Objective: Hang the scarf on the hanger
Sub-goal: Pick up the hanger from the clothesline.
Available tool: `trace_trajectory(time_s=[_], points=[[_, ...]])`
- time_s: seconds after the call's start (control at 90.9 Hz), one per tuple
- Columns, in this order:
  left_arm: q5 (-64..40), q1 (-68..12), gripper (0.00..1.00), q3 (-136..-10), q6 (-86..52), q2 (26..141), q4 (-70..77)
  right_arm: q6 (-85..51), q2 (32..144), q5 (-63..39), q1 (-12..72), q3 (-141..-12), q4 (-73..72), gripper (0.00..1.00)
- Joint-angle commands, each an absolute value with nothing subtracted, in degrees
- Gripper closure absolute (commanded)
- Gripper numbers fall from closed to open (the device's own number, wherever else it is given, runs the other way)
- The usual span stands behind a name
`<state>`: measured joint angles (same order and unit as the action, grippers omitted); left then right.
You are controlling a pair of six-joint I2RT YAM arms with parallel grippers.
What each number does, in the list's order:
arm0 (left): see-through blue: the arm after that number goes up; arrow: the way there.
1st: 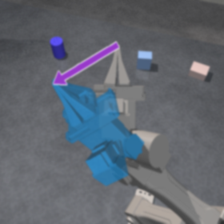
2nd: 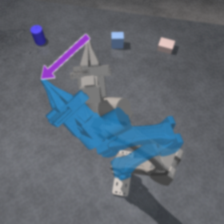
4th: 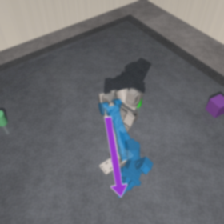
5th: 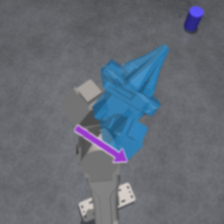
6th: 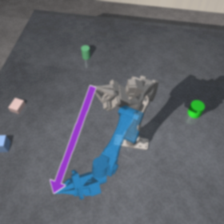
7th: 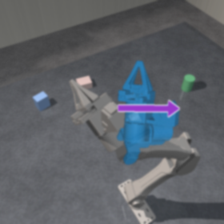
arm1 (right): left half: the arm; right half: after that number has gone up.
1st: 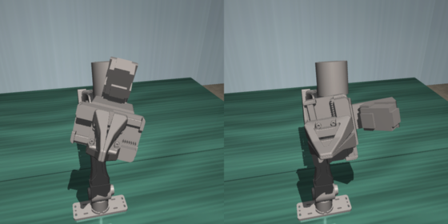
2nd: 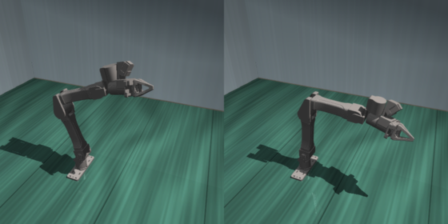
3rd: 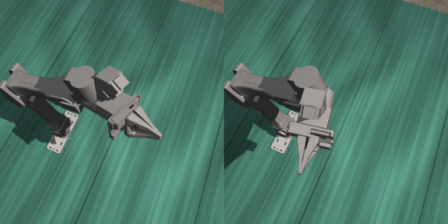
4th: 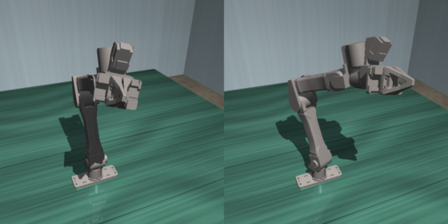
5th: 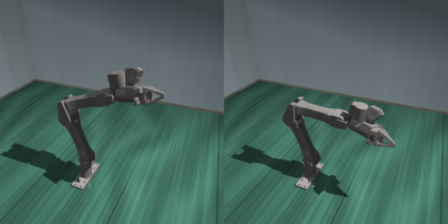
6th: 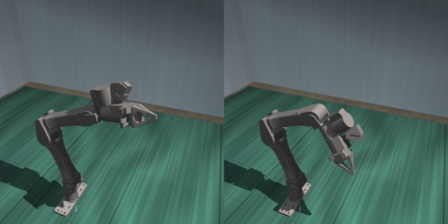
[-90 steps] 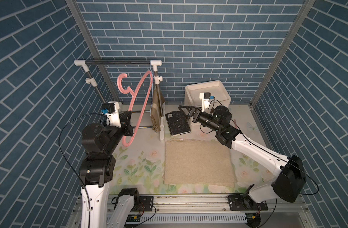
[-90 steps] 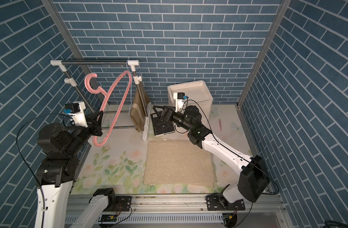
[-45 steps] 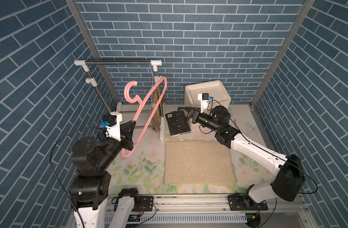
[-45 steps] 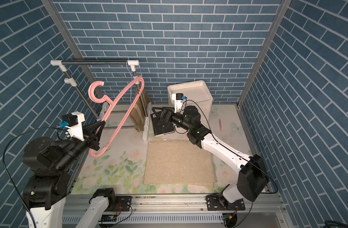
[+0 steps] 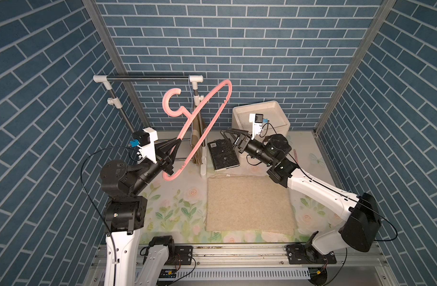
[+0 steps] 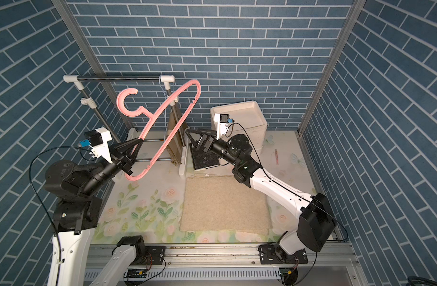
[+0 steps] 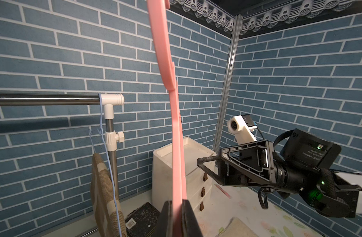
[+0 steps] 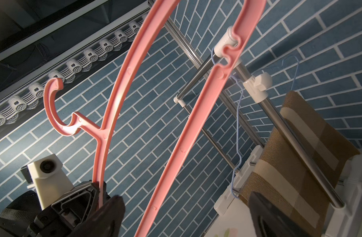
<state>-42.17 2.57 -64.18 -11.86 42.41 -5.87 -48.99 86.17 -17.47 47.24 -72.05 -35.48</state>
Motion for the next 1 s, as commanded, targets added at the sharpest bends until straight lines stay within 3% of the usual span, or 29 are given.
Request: trace_trajectory(time_s=[0.0,0.187,0.33,0.55,0.759,0.836,0.924,0.99], points=[[-44.43,1.98,1.00,-62.84,-14.81,42.74,3.95,-51.78,88.98,-16.47,48.36,-76.23,-38.34,0.01],[-44.68,0.61,1.00,-61.75,-14.33,44.21,5.07,-52.44,93.31,-16.76,49.54,-81.42,-37.26,0.02],[-44.79,0.14,1.00,-60.46,-14.32,44.76,6.52,-53.40,96.69,-15.95,50.07,-84.99,-34.72,0.12],[-43.87,-2.72,1.00,-58.59,-12.84,45.98,8.07,-54.51,100.30,-16.92,50.63,-88.99,-31.65,0.37],[-40.93,-7.20,1.00,-57.86,-11.31,47.88,8.86,-52.74,97.68,-14.59,50.10,-86.06,-28.05,0.76],[-40.17,-8.46,0.95,-57.70,-11.08,48.83,9.17,-51.55,95.72,-13.72,49.40,-84.22,-26.71,0.90],[-39.53,-9.32,0.87,-57.37,-11.10,49.65,9.88,-50.31,93.54,-13.21,48.43,-82.10,-25.23,1.00],[-38.78,-9.57,0.71,-57.22,-11.43,50.25,10.63,-49.39,92.23,-13.16,47.68,-80.71,-24.05,1.00]])
